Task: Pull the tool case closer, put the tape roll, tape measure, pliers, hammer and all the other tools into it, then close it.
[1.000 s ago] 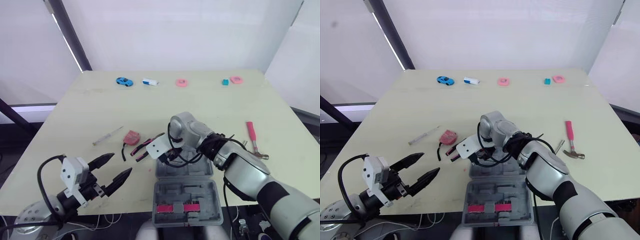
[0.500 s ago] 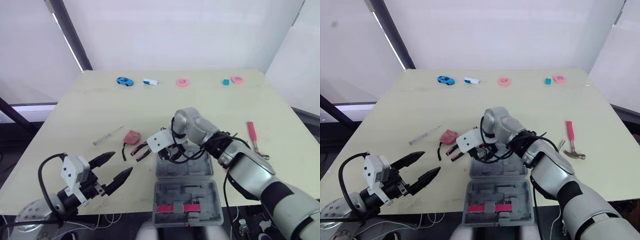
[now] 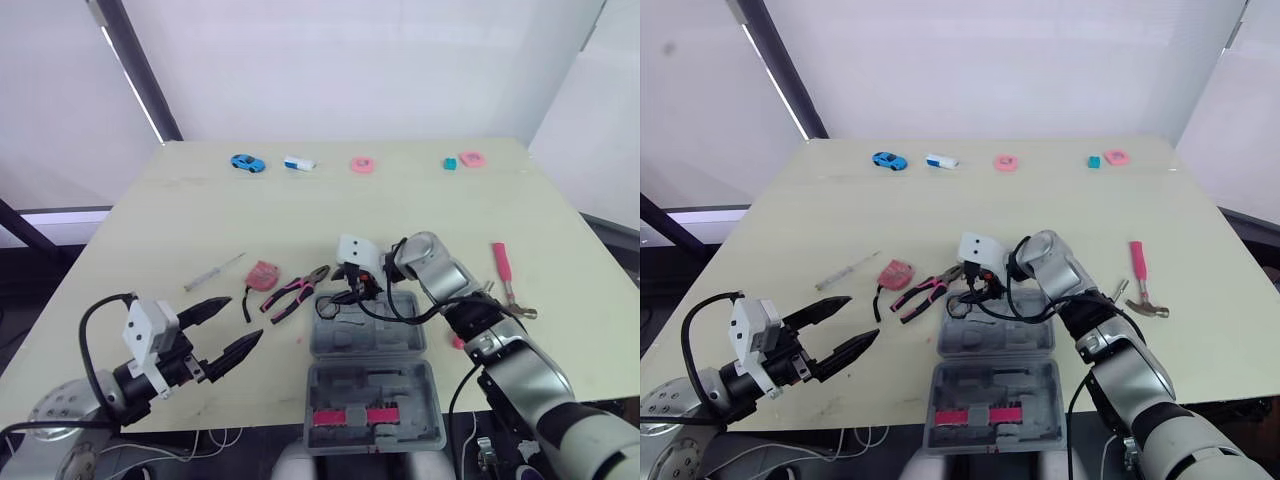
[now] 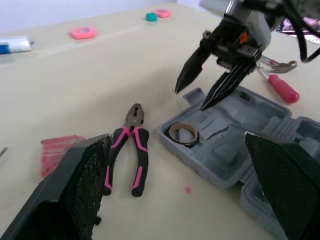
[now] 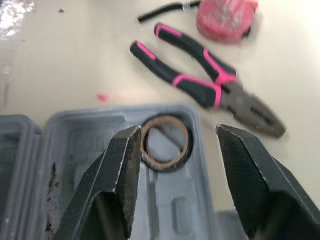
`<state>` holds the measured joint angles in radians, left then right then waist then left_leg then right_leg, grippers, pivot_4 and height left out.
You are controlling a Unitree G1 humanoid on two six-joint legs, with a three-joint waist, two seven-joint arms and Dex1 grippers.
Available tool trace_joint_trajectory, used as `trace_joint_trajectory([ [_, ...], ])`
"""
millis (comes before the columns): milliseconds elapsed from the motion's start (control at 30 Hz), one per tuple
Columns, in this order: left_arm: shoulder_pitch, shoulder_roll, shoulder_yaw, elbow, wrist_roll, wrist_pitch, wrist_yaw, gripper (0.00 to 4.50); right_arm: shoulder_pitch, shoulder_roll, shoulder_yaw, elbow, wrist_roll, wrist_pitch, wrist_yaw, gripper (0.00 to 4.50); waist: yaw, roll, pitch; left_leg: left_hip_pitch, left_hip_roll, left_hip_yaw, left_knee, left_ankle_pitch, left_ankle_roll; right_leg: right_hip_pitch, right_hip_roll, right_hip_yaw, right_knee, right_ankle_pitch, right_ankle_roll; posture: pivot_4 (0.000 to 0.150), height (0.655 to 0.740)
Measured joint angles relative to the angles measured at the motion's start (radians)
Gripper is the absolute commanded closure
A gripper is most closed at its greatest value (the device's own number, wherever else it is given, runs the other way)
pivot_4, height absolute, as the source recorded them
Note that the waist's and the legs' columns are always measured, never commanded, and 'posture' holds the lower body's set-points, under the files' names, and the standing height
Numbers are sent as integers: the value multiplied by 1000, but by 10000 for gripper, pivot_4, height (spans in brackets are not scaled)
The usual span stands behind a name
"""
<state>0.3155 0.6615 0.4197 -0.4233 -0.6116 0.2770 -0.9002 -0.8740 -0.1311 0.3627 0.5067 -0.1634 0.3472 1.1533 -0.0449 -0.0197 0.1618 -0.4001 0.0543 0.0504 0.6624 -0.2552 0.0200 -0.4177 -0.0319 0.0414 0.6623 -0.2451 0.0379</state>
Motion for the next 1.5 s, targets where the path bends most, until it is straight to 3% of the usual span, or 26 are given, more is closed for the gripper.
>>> trace_joint_trajectory([
  [233,-40,17,-1,43,-2,11,-32,0,98,37,-28,0,65,-57,-116,17114,1,0,0,0,0,0,-1,0,0,0,0,0,0,1,1,1500,7400],
  [333,-47,21,-1,49,-2,18,-40,0,124,35,-28,21,76,-70,-140,25573,1,0,0,0,0,0,-1,0,0,0,0,0,0,1,1,1500,7400],
  [367,-51,22,-1,52,-2,20,-42,0,132,34,-28,23,81,-71,-144,30372,1,0,0,0,0,0,-1,0,0,0,0,0,0,1,1,1500,7400],
  [1200,-61,32,-1,64,1,36,-68,0,152,61,-19,162,89,-206,-248,30372,-1,-1,0,1,1,0,-1,0,0,0,1,1,0,1,1,1500,7400],
  [1333,-56,32,-1,74,1,35,-74,0,157,61,-24,142,96,-210,-249,30372,1,0,0,1,1,0,-1,0,0,0,1,1,0,1,1,1500,7400],
  [1500,-61,22,-6,89,2,20,-80,0,202,55,-95,-39,175,-139,-268,30372,4,0,0,0,2,-1,-2,0,0,0,0,0,-1,1,1,1500,7400],
])
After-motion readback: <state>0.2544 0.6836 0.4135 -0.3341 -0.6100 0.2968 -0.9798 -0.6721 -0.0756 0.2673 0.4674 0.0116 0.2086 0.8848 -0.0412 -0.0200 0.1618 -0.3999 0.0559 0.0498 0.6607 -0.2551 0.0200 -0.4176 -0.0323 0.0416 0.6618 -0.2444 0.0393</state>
